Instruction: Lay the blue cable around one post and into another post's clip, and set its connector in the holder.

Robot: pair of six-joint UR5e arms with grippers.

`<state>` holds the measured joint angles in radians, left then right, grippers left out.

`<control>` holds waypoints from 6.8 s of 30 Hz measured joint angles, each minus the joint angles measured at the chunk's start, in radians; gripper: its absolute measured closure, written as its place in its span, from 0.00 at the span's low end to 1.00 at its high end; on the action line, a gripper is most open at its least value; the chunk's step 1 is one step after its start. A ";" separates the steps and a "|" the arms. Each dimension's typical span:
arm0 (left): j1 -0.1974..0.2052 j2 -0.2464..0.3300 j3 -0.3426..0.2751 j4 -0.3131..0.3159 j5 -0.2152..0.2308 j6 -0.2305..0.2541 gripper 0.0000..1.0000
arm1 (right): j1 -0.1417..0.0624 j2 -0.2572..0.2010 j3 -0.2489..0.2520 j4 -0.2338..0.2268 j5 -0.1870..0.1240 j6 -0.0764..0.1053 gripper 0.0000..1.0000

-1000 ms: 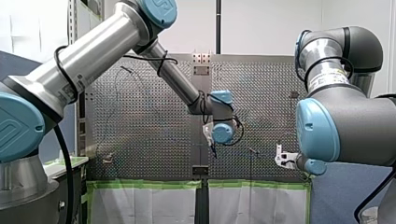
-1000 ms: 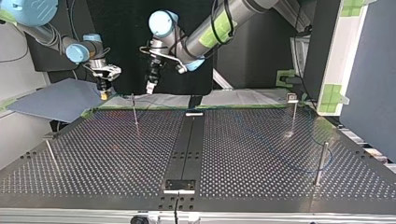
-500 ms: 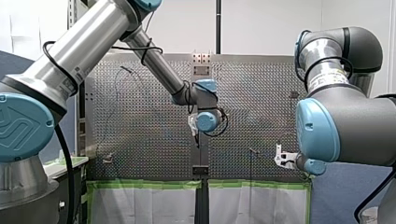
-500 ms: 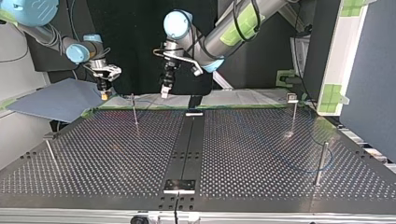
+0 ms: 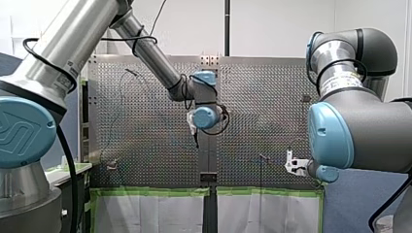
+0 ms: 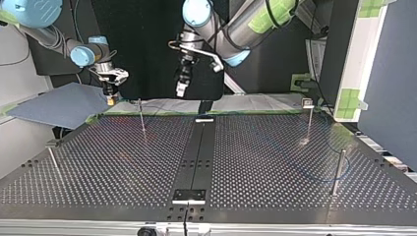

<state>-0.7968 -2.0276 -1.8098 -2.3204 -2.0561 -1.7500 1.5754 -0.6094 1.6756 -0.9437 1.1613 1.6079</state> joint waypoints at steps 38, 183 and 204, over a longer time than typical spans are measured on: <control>0.000 0.229 -0.374 0.037 0.017 0.006 0.00 | 0.008 0.004 -0.005 0.005 0.000 0.000 0.99; 0.031 0.228 -0.601 0.295 0.025 -0.039 0.00 | 0.038 -0.518 -0.099 0.431 0.225 -0.028 0.99; 0.037 0.228 -0.601 0.278 0.025 -0.037 0.00 | -0.015 -0.518 -0.131 0.523 0.114 -0.021 0.99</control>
<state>-0.7600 -1.7993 -2.4111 -2.0421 -2.0307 -1.7870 1.5602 -1.1269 1.5443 -0.4203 1.2753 1.5873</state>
